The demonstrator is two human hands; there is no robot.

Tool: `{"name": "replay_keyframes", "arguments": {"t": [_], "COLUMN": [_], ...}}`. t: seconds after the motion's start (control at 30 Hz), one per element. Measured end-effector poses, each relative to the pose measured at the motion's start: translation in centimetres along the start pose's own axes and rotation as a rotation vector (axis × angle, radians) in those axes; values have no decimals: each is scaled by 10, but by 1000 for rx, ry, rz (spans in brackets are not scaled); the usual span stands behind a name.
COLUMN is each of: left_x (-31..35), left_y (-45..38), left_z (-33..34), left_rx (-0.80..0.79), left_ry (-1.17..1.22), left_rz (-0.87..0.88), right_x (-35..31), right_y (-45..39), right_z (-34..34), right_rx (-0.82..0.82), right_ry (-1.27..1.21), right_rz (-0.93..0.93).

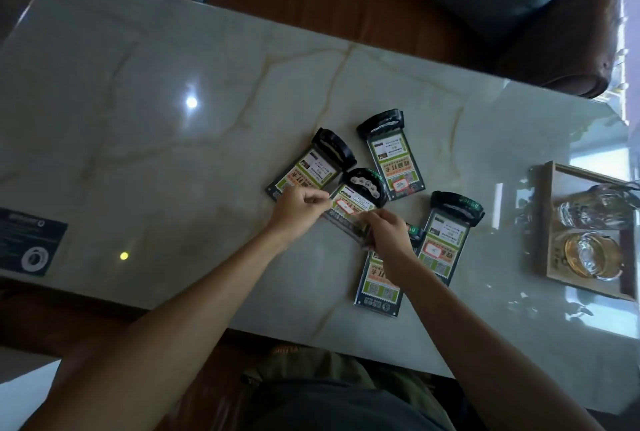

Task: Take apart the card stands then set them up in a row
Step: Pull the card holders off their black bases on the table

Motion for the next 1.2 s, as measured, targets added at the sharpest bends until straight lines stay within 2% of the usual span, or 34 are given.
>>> {"name": "replay_keyframes", "arguments": {"t": [0.23, 0.4, 0.53, 0.73, 1.0, 1.1, 1.2], "left_x": [33, 56, 70, 76, 56, 36, 10], "left_y": [-25, -30, -27, -29, -35, -33, -27], "left_z": [8, 17, 21, 18, 22, 29, 51], "left_rx": [-8, -11, -44, -9, -13, -2, -105], "left_ry": [45, 92, -35, -139, -93, -83, -92], "left_rz": [25, 81, 182, 267, 126, 30, -79], "right_x": [-34, -47, -61, -80, -77, -69, -49], "right_y": [-19, -33, -38, -41, -33, -18, 2], "right_z": [-29, -45, -49, -47, -51, -65, -85], "right_rx": [15, -43, -59, -76, -107, -56, 39], "right_ry": [-147, -229, -271, -155, -50, 15, 35], "right_rz": [58, 83, 33, 30, 45, -23, -123]}}
Point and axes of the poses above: each hand's wrist, its own y-axis away from the middle knuckle, its own z-axis out of the palm, x = y × z, the point moved 5 cm from there along -y, towards the middle knuckle, and after that the axes turned 8 degrees about -x, right-handed, at the moved point
